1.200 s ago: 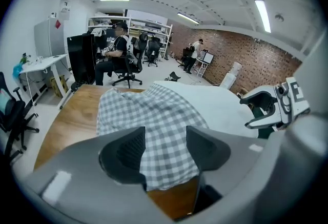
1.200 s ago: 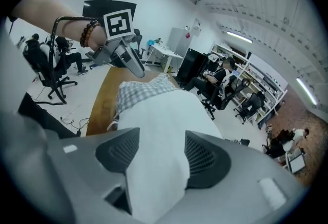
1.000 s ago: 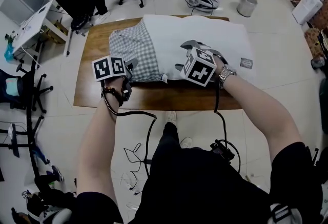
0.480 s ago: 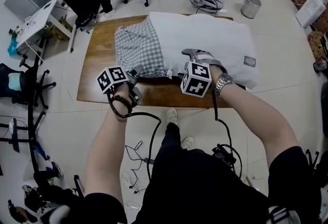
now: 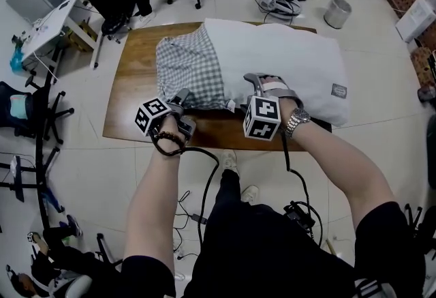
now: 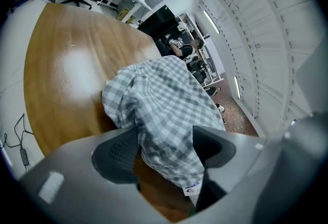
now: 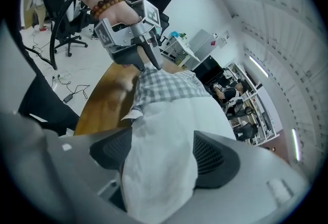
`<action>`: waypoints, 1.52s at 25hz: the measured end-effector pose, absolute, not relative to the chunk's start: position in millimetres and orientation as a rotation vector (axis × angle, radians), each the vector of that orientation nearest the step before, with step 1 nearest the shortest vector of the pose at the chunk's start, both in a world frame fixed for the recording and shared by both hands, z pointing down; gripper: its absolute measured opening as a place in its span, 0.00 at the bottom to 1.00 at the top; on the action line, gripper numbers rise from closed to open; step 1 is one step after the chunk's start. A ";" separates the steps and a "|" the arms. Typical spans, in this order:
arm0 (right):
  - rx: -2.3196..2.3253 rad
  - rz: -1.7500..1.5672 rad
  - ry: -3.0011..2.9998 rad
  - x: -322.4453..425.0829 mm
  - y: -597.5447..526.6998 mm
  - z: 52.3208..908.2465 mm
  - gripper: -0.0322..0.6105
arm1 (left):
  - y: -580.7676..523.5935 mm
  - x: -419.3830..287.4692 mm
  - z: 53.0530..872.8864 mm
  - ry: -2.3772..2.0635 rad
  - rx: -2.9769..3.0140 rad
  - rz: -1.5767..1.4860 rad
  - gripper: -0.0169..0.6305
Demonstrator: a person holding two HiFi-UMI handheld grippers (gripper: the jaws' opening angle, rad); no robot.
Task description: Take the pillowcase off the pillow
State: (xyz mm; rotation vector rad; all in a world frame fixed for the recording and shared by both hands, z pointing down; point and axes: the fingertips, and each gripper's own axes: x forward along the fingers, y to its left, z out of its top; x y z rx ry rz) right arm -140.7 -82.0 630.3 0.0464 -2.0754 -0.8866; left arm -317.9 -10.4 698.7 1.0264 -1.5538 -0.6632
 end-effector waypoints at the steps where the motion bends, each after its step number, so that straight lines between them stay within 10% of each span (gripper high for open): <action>1: 0.046 -0.890 -2.063 -142.2 -83.8 635.4 0.63 | -11.5 -321.1 703.6 -1.553 1.011 -0.675 0.55; 6: 0.090 -0.921 -1.988 -140.2 -103.3 660.6 0.53 | -16.3 -330.6 729.9 -1.580 0.987 -0.597 0.51; 10: 0.185 -0.967 -1.962 -140.3 -114.1 652.7 0.22 | -1.3 -352.6 733.6 -1.655 0.929 -0.493 0.04; 38: 0.350 -0.847 -1.903 -89.1 -117.1 661.1 0.13 | 151.9 -465.3 721.7 -1.909 0.776 -0.469 0.04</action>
